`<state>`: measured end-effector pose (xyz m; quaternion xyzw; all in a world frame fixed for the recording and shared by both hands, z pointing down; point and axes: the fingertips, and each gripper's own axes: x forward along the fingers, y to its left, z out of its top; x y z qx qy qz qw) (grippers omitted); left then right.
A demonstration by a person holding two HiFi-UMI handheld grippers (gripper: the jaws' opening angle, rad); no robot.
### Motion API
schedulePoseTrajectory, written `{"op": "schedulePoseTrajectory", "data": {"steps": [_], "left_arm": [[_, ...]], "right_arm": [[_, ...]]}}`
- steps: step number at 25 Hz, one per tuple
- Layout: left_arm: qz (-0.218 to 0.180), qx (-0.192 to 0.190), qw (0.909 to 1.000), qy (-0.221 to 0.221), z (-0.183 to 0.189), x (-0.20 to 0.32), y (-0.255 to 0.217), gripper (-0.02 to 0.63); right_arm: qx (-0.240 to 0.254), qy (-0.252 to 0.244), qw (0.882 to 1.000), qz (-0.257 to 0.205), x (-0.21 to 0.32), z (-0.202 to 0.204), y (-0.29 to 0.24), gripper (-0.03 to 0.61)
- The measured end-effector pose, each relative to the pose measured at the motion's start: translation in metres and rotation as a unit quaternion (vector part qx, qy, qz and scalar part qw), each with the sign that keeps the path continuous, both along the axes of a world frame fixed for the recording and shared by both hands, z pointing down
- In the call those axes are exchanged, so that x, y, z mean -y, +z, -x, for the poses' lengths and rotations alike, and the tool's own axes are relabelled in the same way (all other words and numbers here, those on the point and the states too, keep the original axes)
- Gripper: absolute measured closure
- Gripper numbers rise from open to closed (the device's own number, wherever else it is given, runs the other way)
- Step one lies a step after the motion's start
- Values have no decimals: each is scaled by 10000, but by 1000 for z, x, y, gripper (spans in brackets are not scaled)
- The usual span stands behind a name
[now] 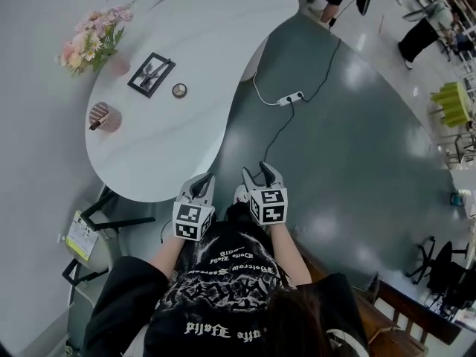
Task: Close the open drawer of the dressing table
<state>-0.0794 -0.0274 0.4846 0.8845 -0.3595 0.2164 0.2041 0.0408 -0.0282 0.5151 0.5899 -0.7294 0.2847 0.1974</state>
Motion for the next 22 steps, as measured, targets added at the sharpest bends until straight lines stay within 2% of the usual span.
{"op": "schedulePoseTrajectory", "data": {"steps": [13,19,22], "left_arm": [[-134,-230,9996,61,1,7,-12,586],[-126,-144,9996,201,1,8,-9,586],[-24,-127,9997,194,1,9,-6,586]], "right_arm": [[106,443,9989,-131,-22,17,-16,358],[30,490,9986,-188,-24,23,-18,502],[-7,537,9983,-236,-25,20,-20,534]]}}
